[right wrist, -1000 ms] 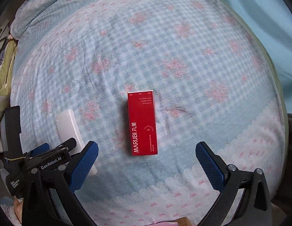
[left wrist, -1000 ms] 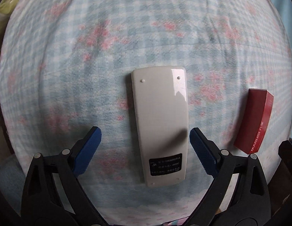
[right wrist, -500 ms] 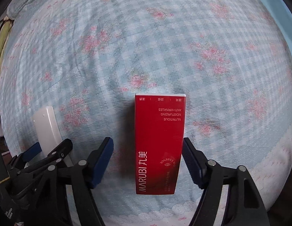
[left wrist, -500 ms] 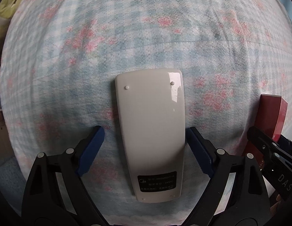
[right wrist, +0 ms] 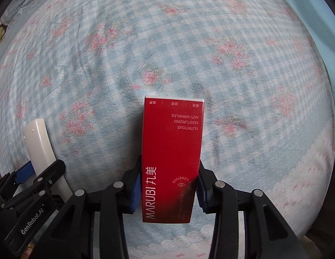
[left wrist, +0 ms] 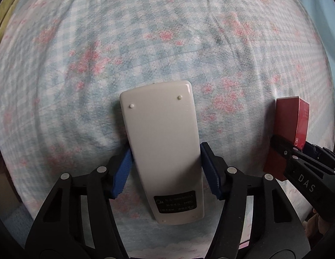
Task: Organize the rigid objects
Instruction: 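Lift the red box with the right tool and carry it over the box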
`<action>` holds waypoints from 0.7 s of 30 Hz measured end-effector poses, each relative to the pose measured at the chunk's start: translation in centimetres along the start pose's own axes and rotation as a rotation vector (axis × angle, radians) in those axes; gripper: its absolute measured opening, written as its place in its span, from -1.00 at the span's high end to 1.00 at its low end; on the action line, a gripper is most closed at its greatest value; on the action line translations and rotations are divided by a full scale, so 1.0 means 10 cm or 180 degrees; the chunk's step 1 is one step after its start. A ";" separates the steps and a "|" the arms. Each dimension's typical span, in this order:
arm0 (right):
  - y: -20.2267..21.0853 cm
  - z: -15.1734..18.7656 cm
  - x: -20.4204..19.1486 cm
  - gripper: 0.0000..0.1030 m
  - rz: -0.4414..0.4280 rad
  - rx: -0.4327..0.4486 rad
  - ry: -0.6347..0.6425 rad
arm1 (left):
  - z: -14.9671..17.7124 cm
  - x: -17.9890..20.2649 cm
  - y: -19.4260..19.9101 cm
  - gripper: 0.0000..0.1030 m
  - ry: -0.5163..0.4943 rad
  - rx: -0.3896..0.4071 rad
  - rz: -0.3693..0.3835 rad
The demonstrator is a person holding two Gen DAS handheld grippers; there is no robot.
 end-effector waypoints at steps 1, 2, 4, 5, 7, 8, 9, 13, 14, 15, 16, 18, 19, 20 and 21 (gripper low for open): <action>0.01 0.04 -0.02 0.26 -0.0001 0.0006 -0.0008 | 0.01 -0.02 0.04 -0.12 -0.0022 0.0020 0.0009; 0.05 0.09 -0.07 0.26 0.0003 0.0016 -0.0020 | 0.01 -0.02 0.07 -0.12 -0.0039 0.0038 0.0017; 0.11 0.15 -0.09 0.26 -0.0005 0.0051 -0.0069 | -0.05 -0.01 0.15 -0.12 -0.0073 0.0065 0.0074; 0.17 0.18 -0.09 0.26 -0.0010 0.0069 -0.0102 | -0.06 0.00 0.18 -0.11 -0.0092 0.0083 0.0095; 0.31 0.26 -0.07 0.26 -0.0019 0.0118 -0.0172 | -0.12 -0.01 0.29 -0.11 -0.0136 0.0120 0.0147; 0.39 0.27 -0.07 0.26 -0.0020 0.0149 -0.0210 | -0.12 0.00 0.35 -0.11 -0.0170 0.0142 0.0168; 0.45 0.29 -0.06 0.26 -0.0024 0.0181 -0.0248 | -0.14 0.01 0.40 -0.10 -0.0211 0.0167 0.0191; 0.77 0.42 0.02 0.26 -0.0042 0.0340 -0.0448 | -0.18 0.03 0.70 -0.10 -0.0471 0.0283 0.0300; 0.86 0.44 0.05 0.26 -0.0046 0.0389 -0.0508 | -0.18 0.05 0.78 -0.09 -0.0572 0.0317 0.0324; 0.96 0.49 0.07 0.26 -0.0053 0.0443 -0.0576 | -0.18 0.10 0.87 -0.09 -0.0674 0.0351 0.0349; 1.06 0.53 0.09 0.26 -0.0060 0.0500 -0.0654 | -0.12 0.11 0.94 -0.07 -0.0784 0.0391 0.0389; 1.28 0.61 0.18 0.26 -0.0086 0.0615 -0.0820 | -0.03 0.19 1.16 -0.05 -0.1041 0.0489 0.0460; 1.36 0.62 0.26 0.26 -0.0103 0.0671 -0.0904 | 0.02 0.24 1.27 -0.03 -0.1171 0.0543 0.0511; 1.47 0.68 0.29 0.26 -0.0116 0.0728 -0.0995 | 0.07 0.30 1.39 -0.02 -0.1306 0.0593 0.0565; 1.58 0.78 0.32 0.26 -0.0123 0.0791 -0.1089 | 0.14 0.34 1.51 -0.02 -0.1434 0.0645 0.0621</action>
Point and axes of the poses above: each gripper's, at about its wrist camera, not at the fingertips, and y roughly against the way its jaws point, x to its right, z to its underside, the point moved 8 cm from there along -y, roughly the way its jaws point, and after that the axes turned 1 degree about -y, right-handed, at the moved point
